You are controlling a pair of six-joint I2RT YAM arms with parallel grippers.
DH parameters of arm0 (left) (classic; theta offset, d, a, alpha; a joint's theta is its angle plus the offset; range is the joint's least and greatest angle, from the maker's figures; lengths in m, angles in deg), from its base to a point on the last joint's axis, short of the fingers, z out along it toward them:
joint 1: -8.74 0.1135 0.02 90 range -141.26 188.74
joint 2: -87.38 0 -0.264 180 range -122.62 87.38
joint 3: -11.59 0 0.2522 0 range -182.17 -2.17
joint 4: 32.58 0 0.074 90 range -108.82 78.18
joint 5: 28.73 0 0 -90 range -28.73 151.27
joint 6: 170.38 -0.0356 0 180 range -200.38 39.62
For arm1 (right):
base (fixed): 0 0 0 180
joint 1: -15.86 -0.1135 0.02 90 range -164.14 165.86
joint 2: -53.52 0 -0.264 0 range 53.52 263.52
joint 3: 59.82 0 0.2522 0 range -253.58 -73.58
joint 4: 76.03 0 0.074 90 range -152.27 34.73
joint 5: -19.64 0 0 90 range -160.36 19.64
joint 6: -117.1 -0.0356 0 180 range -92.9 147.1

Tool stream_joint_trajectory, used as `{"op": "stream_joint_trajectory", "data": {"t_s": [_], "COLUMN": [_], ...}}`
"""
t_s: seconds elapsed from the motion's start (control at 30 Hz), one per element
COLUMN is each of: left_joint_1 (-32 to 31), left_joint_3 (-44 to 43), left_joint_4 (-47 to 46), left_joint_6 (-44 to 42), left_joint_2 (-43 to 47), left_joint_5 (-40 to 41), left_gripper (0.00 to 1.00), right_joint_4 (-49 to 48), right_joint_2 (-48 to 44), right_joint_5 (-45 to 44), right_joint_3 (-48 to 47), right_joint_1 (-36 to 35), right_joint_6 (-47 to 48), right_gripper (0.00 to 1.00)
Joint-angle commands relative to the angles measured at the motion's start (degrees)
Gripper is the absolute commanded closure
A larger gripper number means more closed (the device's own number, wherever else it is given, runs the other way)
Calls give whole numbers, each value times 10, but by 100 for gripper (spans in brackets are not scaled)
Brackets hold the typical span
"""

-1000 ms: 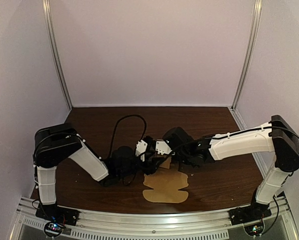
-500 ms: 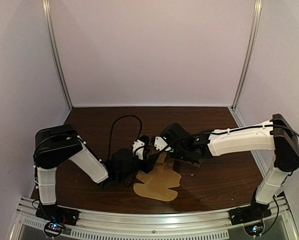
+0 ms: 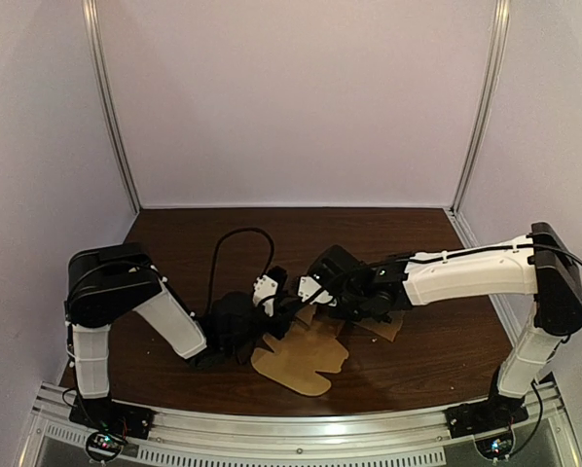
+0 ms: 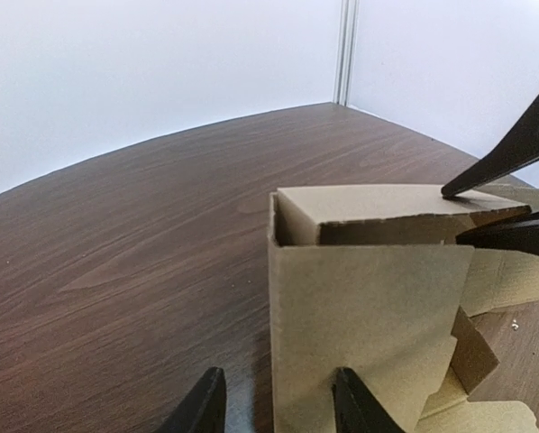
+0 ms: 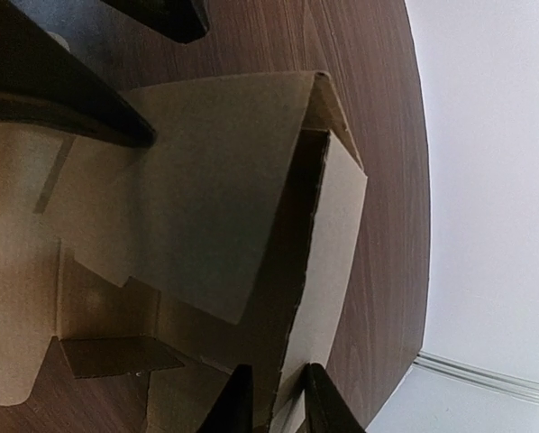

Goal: Fold the paper box

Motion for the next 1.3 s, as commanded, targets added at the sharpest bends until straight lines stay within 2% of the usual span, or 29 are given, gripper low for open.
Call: {"op": "stream_joint_trajectory", "data": {"t_s": [0.0, 0.2, 0.37, 0.57, 0.7, 0.8, 1.03, 1.17, 1.27], "left_joint_1": [4, 6, 19, 33, 42, 50, 52, 52, 52], "left_joint_3": [-13, -42, -52, -66, -47, -54, -95, -123, -120], "left_joint_4": [-30, 6, 13, 17, -9, 6, 51, 90, 80], "left_joint_6": [-20, -24, -21, -30, -25, -25, -62, -81, -80], "left_joint_2": [-20, -29, -35, -41, -35, -38, -53, -64, -65], "left_joint_5": [-23, -56, -74, -138, -126, -136, -159, -162, -140], "left_gripper": [55, 47, 49, 41, 40, 41, 37, 42, 49], "right_joint_4": [52, 52, 53, 49, 47, 47, 65, 67, 69], "right_joint_2": [-10, 2, -1, -1, -10, -15, -21, -23, -24], "right_joint_5": [49, 52, 61, 64, 69, 75, 140, 159, 164], "right_joint_3": [-21, -27, -26, -26, -25, -25, -23, -22, -20], "right_joint_1": [-4, -3, -2, 4, 18, 26, 28, 27, 28], "right_joint_6": [-29, -34, -34, -34, -38, -39, -48, -50, -51], "right_gripper": [80, 81, 84, 85, 85, 85, 85, 85, 85]}}
